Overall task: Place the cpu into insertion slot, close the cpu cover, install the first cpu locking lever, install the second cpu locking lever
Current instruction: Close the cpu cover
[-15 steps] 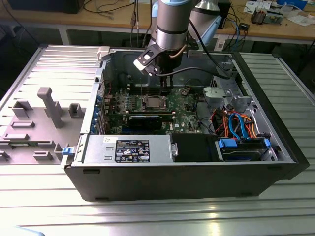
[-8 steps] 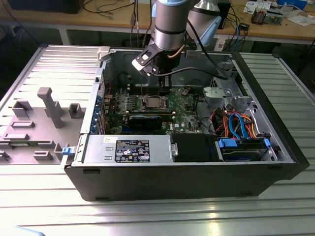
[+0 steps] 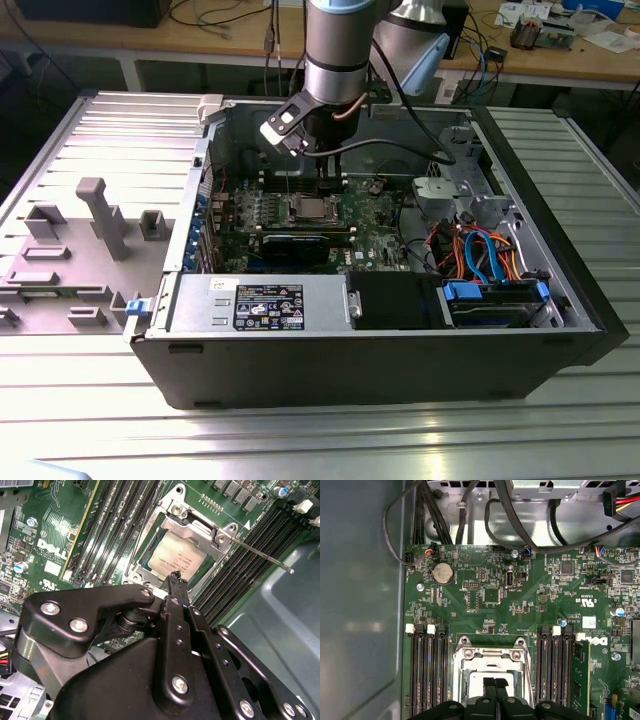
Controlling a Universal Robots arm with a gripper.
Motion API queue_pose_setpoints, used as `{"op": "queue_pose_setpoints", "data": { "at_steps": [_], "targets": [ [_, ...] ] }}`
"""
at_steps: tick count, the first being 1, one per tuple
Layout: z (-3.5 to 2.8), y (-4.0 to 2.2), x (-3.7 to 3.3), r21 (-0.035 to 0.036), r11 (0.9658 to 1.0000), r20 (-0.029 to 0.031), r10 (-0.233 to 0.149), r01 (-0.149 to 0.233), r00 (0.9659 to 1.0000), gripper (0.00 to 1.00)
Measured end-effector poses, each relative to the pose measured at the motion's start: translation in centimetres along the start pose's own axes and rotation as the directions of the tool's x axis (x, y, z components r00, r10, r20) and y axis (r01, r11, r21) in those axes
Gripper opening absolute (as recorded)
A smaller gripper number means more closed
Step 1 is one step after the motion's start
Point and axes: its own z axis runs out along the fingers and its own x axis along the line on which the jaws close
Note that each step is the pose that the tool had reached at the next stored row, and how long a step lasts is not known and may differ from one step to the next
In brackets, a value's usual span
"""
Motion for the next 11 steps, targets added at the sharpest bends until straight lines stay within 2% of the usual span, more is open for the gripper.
{"op": "queue_pose_setpoints", "data": {
  "at_steps": [11],
  "targets": [
    [0.02,-0.03,0.00,0.0001,1.0000,0.0000,0.000,0.000,1.0000,0.11]
  ]
}}
